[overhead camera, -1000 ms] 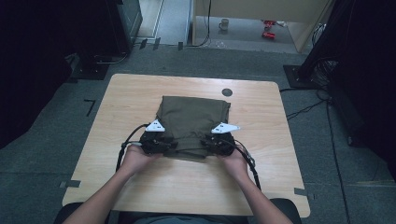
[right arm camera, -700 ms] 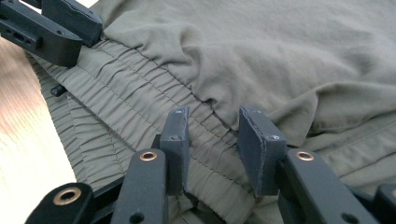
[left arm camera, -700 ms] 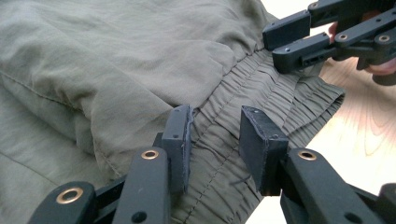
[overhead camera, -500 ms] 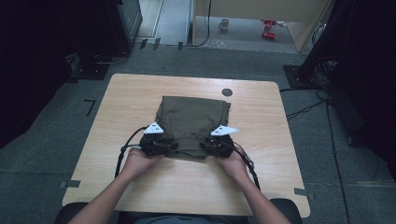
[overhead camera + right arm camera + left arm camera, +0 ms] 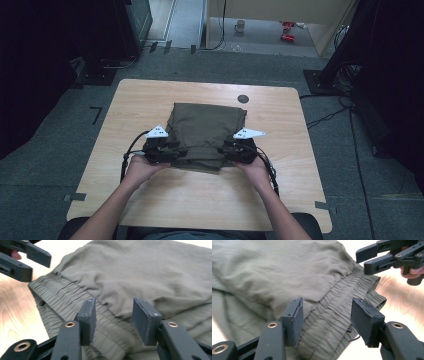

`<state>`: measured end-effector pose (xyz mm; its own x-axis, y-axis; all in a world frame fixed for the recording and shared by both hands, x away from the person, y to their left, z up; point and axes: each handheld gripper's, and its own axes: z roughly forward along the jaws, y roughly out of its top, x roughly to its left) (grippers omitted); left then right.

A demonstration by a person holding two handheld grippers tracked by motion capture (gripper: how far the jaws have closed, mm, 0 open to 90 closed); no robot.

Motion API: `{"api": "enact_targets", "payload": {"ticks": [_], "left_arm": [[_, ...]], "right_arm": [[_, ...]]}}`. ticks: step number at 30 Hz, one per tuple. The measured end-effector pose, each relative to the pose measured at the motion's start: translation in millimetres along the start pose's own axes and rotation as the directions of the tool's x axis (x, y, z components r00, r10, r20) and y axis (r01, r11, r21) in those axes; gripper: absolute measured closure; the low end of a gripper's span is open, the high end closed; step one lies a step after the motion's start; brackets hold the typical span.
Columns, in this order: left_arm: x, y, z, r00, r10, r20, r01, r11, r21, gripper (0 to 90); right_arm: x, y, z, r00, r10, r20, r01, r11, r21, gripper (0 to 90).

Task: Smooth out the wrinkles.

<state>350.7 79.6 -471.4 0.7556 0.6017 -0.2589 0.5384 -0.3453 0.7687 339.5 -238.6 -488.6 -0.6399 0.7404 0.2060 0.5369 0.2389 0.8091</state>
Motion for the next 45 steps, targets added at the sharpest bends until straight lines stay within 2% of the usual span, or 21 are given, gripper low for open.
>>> {"api": "enact_targets", "payload": {"ticks": [5,8,10,14,22,25,31,37,38,42,45], "left_arm": [[6.9,0.5,-9.9,1.0,0.008,-0.003,-0.008,0.9998,0.017,38.4],[11.8,-0.1,-15.5,0.9995,0.015,-0.028,-0.015,0.9999,0.005,37.3],[15.6,-0.3,-18.8,0.9993,0.01,-0.037,-0.01,0.9999,-0.002,36.6],[23.2,-2.5,-24.4,0.9985,0.007,-0.055,-0.007,1.0,0.001,36.1],[38.9,-5.2,-37.5,0.9943,-0.022,-0.104,0.02,0.9996,-0.019,35.1],[45.4,-7.9,-42.1,0.9916,-0.025,-0.127,0.022,0.9995,-0.024,34.9],[59.5,-14.1,-46.5,0.986,-0.059,-0.156,0.057,0.9982,-0.019,34.8],[72.1,-20.7,-49.3,0.9812,-0.061,-0.183,0.058,0.9981,-0.023,34.8],[74.6,-22.1,-49.3,0.9799,-0.062,-0.189,0.059,0.998,-0.021,34.8],[84.2,-27.7,-48.8,0.9711,-0.07,-0.228,0.07,0.9975,-0.011,34.8],[91.6,-31.9,-48.2,0.9644,-0.073,-0.254,0.074,0.9972,-0.008,34.9]], "right_arm": [[-6.6,0.9,-4.2,0.9999,-0.004,-0.012,0.005,1.0,0.021,45.2],[-10.3,0.5,-6.9,1.0,-0.005,-0.007,0.005,1.0,0.012,41.5],[-14.6,0.6,-9.5,1.0,0.0,0.007,0.0,1.0,0.016,37.0],[-20.1,0.5,-12.3,0.9995,0.0,0.032,0.0,1.0,0.005,33.7],[-39.6,-3.4,-23.4,0.9953,0.025,0.093,-0.024,1.0,-0.013,30.3],[-45.3,-4.7,-26.8,0.994,0.037,0.103,-0.035,0.999,-0.015,29.7],[-66.1,-10.6,-40.0,0.9863,0.085,0.142,-0.08,0.996,-0.037,29.2],[-77.0,-16.0,-46.8,0.9821,0.081,0.17,-0.076,0.996,-0.038,28.8],[-81.0,-18.4,-48.1,0.9794,0.08,0.186,-0.075,0.997,-0.034,28.3],[-88.6,-22.2,-48.8,0.9733,0.082,0.215,-0.078,0.997,-0.026,28.3],[-97.3,-27.2,-48.1,0.9635,0.088,0.253,-0.086,0.996,-0.021,28.3]]}}
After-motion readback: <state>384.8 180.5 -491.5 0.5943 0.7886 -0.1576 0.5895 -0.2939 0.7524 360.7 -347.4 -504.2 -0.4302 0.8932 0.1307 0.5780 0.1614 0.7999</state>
